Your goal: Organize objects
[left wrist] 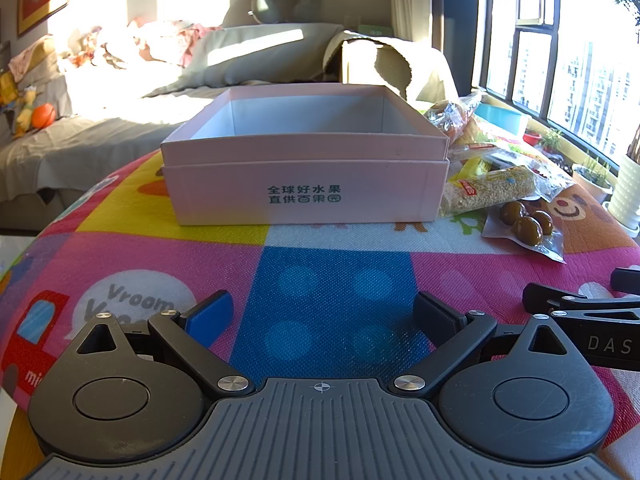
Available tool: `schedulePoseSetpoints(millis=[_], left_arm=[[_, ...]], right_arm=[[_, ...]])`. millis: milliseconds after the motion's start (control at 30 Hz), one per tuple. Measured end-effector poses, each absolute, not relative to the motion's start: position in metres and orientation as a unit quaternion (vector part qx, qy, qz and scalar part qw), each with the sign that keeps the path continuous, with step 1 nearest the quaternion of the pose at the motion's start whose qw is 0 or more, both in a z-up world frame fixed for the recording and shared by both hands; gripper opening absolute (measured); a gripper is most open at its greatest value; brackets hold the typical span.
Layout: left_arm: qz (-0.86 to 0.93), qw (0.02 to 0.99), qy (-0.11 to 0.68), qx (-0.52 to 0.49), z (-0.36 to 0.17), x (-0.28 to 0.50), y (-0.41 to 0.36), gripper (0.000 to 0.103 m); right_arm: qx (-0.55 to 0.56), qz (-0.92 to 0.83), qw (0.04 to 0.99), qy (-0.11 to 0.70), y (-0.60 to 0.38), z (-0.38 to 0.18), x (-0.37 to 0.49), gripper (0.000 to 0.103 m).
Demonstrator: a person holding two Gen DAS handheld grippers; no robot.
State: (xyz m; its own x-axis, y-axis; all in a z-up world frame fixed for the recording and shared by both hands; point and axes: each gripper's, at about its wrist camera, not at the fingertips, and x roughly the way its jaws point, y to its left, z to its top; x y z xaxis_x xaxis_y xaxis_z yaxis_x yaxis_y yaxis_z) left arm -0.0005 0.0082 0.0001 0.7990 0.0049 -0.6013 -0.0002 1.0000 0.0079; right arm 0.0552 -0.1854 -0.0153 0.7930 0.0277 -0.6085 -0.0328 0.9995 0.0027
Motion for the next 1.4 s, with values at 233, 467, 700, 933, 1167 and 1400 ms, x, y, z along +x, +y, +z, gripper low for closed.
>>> schedulePoseSetpoints(millis=[233,467,700,933,1167,1400], left_arm=[[0.001,0.948,0.317,0.004,0.0001,-0.0005,0.0093,0.101],[0.001,0.948,0.317,0.004,0.0002,-0.0006,0.0086,0.101],[0.001,0.948,0.317,0.004,0.0002,-0.0006,0.0082,0.101],[0.003,0.948,0.317,0.004,0.0002,-0.0006,0.0083,0.101],[0.01,0.948,0.317,-0.003,-0.0016,0.0021,0.0062,0.101],[-0.003,0.947,0.321,0.001,0.0013,-0.0018,0.0087,0.1]], right_arm=[[-0.004,0.016,0.947,0.321,-0.1853,-0.0151,0.0553,0.103],[-0.004,0.016,0.947,0.321,-0.1854,-0.015,0.055,0.103],[-0.004,0.016,0.947,0.321,-0.1854,-0.015,0.055,0.103],[-0.004,0.016,0.947,0.322,-0.1853,-0.0152,0.055,0.103],[0.001,0.009,0.947,0.321,-0.1842,-0.0168,0.0545,0.103],[-0.009,0.041,0.938,0.345,-0.1902,-0.0119,0.0564,0.103]])
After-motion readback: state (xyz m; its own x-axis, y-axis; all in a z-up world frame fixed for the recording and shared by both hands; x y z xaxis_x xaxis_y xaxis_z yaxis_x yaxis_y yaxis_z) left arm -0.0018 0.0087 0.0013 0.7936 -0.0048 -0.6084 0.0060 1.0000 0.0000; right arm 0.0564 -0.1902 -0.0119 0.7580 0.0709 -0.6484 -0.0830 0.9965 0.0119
